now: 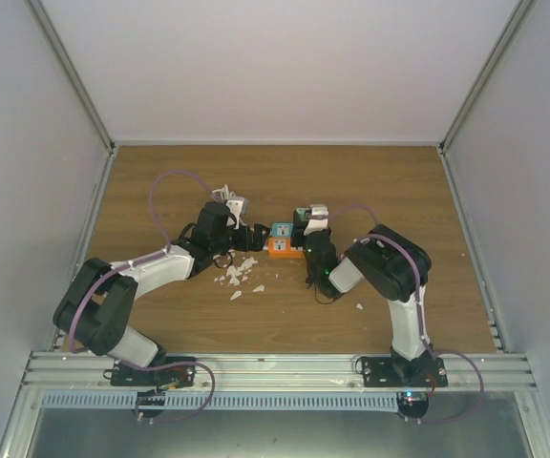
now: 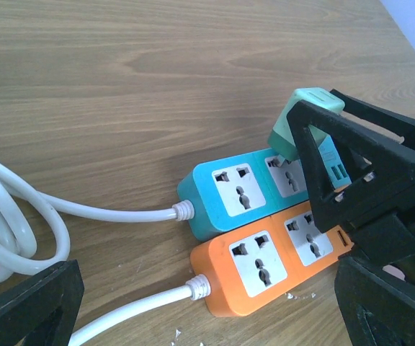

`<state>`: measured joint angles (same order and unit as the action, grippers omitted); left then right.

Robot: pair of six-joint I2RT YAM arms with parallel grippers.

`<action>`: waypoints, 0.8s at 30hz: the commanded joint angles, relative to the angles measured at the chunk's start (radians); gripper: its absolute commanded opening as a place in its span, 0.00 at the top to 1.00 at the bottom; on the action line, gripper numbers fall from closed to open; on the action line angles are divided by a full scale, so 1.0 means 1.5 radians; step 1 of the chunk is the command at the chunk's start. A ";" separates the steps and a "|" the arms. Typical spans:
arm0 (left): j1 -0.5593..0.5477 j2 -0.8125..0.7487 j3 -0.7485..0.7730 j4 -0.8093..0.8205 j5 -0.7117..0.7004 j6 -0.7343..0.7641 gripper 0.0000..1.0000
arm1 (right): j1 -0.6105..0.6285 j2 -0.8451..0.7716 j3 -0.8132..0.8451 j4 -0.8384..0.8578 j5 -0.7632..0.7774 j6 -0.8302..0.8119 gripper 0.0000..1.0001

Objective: Insert the plug

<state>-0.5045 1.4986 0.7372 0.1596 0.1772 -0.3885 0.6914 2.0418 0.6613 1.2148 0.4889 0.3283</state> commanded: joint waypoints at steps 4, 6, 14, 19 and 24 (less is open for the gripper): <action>-0.007 -0.012 0.020 0.015 -0.008 0.009 0.01 | 0.047 0.048 0.011 -0.153 0.028 -0.026 0.99; -0.007 -0.013 0.019 0.015 -0.008 0.009 0.01 | 0.049 0.044 0.018 -0.178 0.029 -0.026 0.99; -0.008 -0.011 0.019 0.014 -0.010 0.009 0.01 | 0.051 0.013 0.041 -0.292 0.023 0.010 1.00; -0.008 -0.013 0.019 0.014 -0.010 0.009 0.01 | 0.060 -0.006 0.071 -0.388 0.032 0.038 0.99; -0.008 -0.016 0.018 0.013 -0.009 0.009 0.01 | 0.072 -0.005 0.105 -0.496 0.055 0.064 0.99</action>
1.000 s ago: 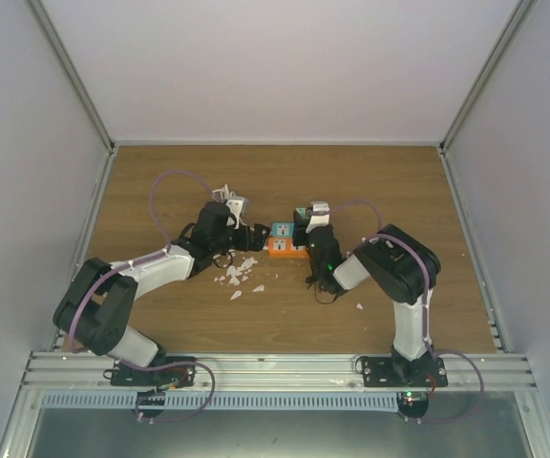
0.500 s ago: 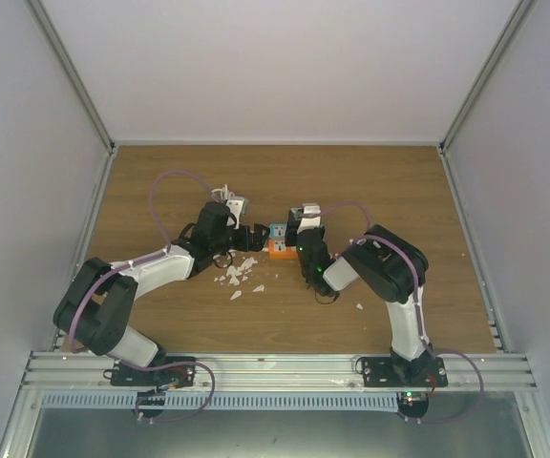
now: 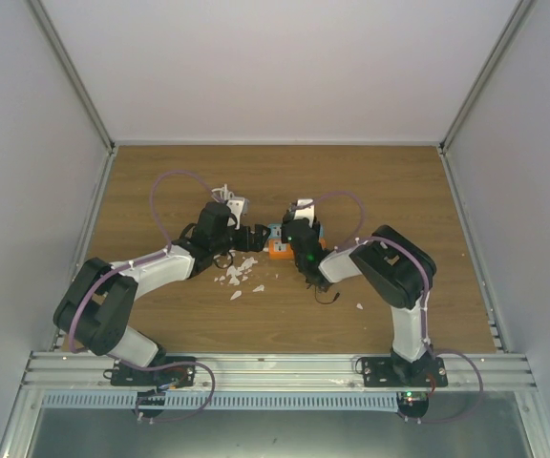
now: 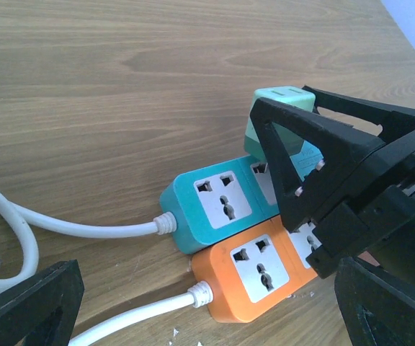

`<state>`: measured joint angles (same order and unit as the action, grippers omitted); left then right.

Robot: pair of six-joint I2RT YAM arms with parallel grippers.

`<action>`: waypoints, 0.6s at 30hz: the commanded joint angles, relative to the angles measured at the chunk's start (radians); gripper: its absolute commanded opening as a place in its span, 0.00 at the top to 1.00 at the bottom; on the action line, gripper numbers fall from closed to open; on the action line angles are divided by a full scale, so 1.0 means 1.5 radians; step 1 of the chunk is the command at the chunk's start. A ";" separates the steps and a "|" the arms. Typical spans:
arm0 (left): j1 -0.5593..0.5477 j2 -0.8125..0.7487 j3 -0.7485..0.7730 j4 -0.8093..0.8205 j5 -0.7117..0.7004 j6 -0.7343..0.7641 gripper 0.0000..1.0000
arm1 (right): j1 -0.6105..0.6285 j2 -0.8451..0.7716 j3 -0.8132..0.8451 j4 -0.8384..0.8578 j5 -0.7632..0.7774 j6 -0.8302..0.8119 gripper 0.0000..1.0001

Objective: Insert the plug

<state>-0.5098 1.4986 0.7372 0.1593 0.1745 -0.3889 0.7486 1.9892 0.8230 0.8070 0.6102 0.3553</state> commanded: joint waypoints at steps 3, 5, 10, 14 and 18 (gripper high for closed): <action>-0.005 -0.018 0.017 0.012 -0.007 0.010 0.01 | 0.038 0.035 0.004 -0.272 -0.022 0.076 1.00; -0.005 -0.019 0.017 0.012 -0.007 0.009 0.01 | 0.041 0.037 0.003 -0.290 -0.024 0.099 1.00; -0.005 -0.022 0.016 0.011 -0.008 0.010 0.01 | 0.042 0.038 -0.002 -0.314 -0.063 0.119 0.99; -0.005 -0.020 0.017 0.011 -0.009 0.010 0.01 | 0.043 0.037 0.008 -0.353 -0.086 0.134 1.00; -0.005 -0.021 0.016 0.011 -0.010 0.010 0.01 | 0.045 0.031 0.010 -0.369 -0.102 0.138 0.99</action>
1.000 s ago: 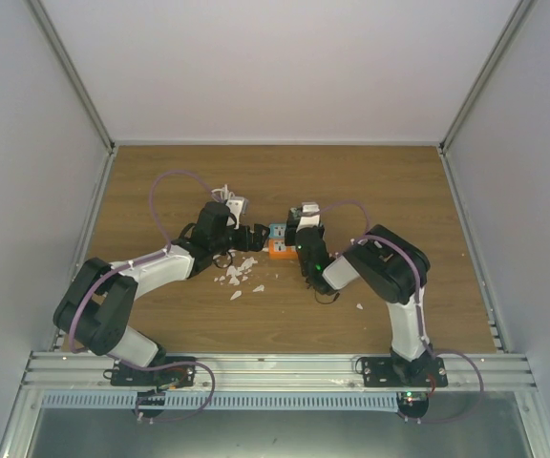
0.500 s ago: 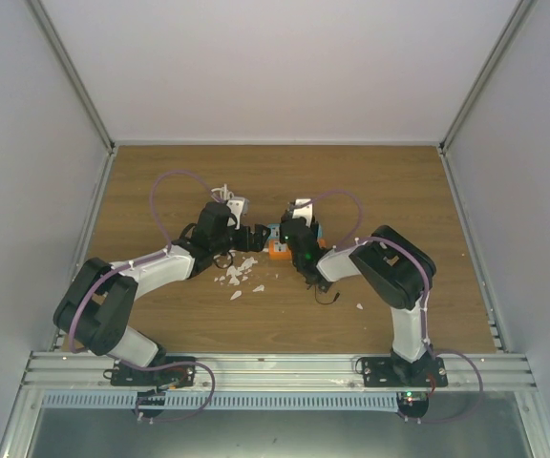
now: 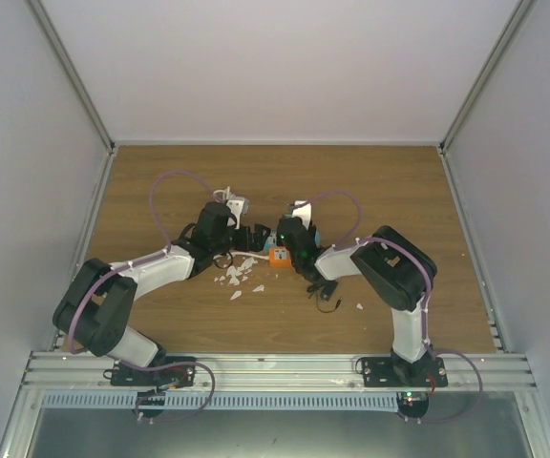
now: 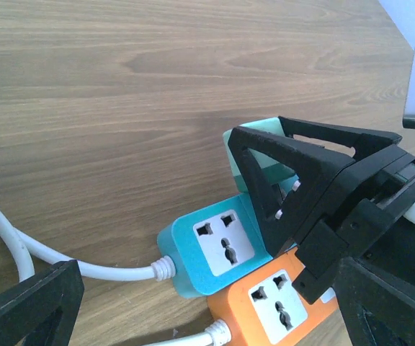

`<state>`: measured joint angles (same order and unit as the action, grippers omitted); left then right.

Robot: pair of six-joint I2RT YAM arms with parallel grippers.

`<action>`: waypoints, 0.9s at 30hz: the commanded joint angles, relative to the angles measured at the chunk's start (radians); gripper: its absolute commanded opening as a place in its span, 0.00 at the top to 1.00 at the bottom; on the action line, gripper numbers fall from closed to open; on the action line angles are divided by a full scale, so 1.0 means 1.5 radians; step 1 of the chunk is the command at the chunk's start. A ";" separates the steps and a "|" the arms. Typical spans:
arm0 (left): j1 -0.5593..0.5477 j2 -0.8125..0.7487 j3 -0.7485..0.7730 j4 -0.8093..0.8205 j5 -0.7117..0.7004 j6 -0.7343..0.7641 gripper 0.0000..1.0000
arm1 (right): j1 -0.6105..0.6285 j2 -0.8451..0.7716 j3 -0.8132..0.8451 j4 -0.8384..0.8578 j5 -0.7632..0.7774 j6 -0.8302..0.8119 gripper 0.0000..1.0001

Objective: Insert the plug

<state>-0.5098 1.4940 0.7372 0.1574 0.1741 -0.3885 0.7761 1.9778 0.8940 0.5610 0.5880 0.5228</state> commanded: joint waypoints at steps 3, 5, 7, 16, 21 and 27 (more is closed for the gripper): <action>-0.005 -0.018 0.016 0.013 -0.012 0.009 0.01 | 0.028 0.035 -0.032 -0.210 -0.094 0.017 0.99; -0.005 -0.017 0.017 0.012 -0.012 0.009 0.01 | 0.028 0.033 -0.028 -0.213 -0.092 0.009 0.99; -0.005 -0.017 0.017 0.012 -0.012 0.010 0.01 | 0.028 0.026 -0.029 -0.206 -0.099 -0.006 0.90; -0.005 -0.017 0.017 0.011 -0.012 0.011 0.01 | 0.032 -0.050 -0.077 -0.159 -0.090 -0.026 0.01; -0.005 -0.017 0.017 0.011 -0.012 0.011 0.01 | 0.033 -0.111 -0.083 -0.149 -0.108 -0.051 0.00; -0.005 -0.017 0.017 0.012 -0.012 0.011 0.01 | 0.033 -0.176 -0.057 -0.181 -0.098 -0.073 0.00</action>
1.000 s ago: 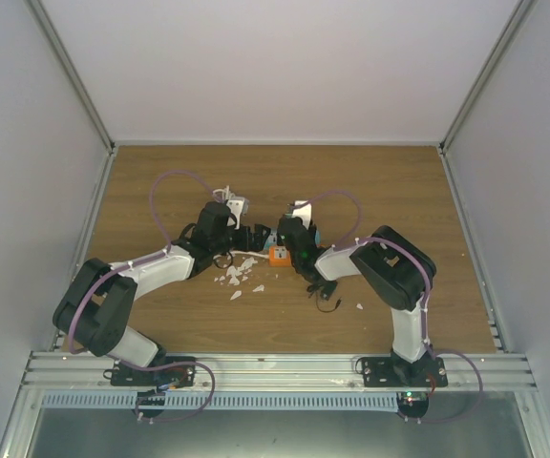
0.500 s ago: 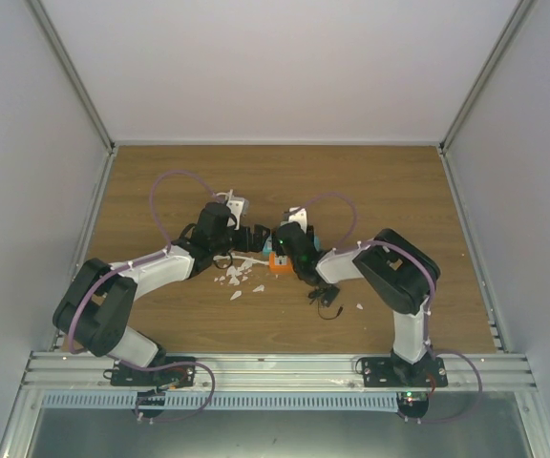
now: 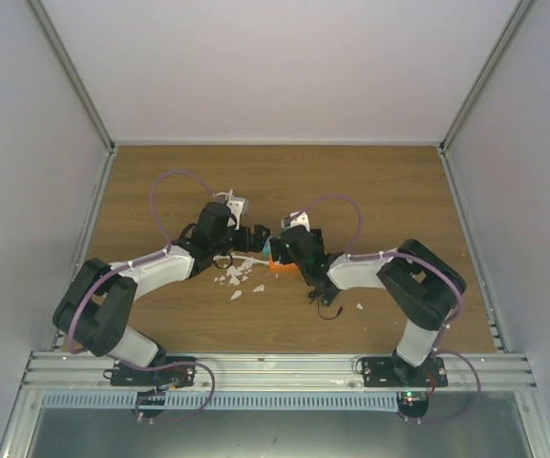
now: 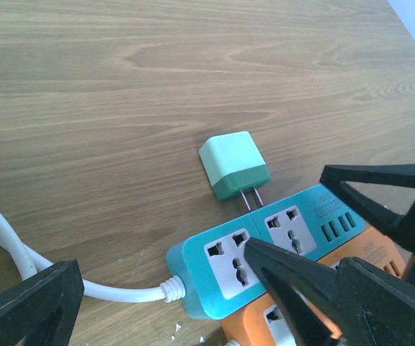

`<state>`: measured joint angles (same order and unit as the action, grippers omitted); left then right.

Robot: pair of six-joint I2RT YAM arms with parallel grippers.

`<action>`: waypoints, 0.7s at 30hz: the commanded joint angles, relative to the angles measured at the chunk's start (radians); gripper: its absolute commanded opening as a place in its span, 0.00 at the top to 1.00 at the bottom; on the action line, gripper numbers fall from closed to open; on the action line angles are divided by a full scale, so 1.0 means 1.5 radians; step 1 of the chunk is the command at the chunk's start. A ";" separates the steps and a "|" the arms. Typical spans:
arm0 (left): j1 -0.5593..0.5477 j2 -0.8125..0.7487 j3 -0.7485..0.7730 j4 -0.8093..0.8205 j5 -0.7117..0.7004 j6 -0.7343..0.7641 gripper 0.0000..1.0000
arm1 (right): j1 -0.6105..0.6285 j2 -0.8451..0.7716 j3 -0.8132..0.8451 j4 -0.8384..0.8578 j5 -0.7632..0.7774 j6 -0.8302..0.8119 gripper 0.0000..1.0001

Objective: Insert the plug

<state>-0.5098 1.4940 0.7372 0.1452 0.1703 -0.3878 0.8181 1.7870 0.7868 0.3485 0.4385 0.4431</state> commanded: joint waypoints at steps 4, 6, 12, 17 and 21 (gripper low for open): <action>-0.005 -0.018 0.018 0.020 -0.009 0.011 0.01 | 0.004 -0.098 0.039 -0.090 0.004 -0.030 0.03; -0.005 -0.016 0.018 0.020 -0.009 0.011 0.01 | 0.005 -0.116 0.053 -0.127 -0.010 -0.032 0.21; -0.006 -0.017 0.018 0.018 -0.013 0.011 0.01 | 0.015 -0.127 0.088 -0.267 -0.136 -0.026 0.99; -0.006 -0.021 0.018 0.017 -0.020 0.012 0.01 | 0.040 -0.176 0.030 -0.317 -0.141 0.020 1.00; -0.005 -0.020 0.018 0.015 -0.024 0.013 0.01 | 0.054 -0.236 -0.030 -0.336 -0.157 0.041 1.00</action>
<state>-0.5098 1.4921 0.7372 0.1444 0.1555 -0.3817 0.8764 1.5253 0.8131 -0.0692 0.2382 0.4492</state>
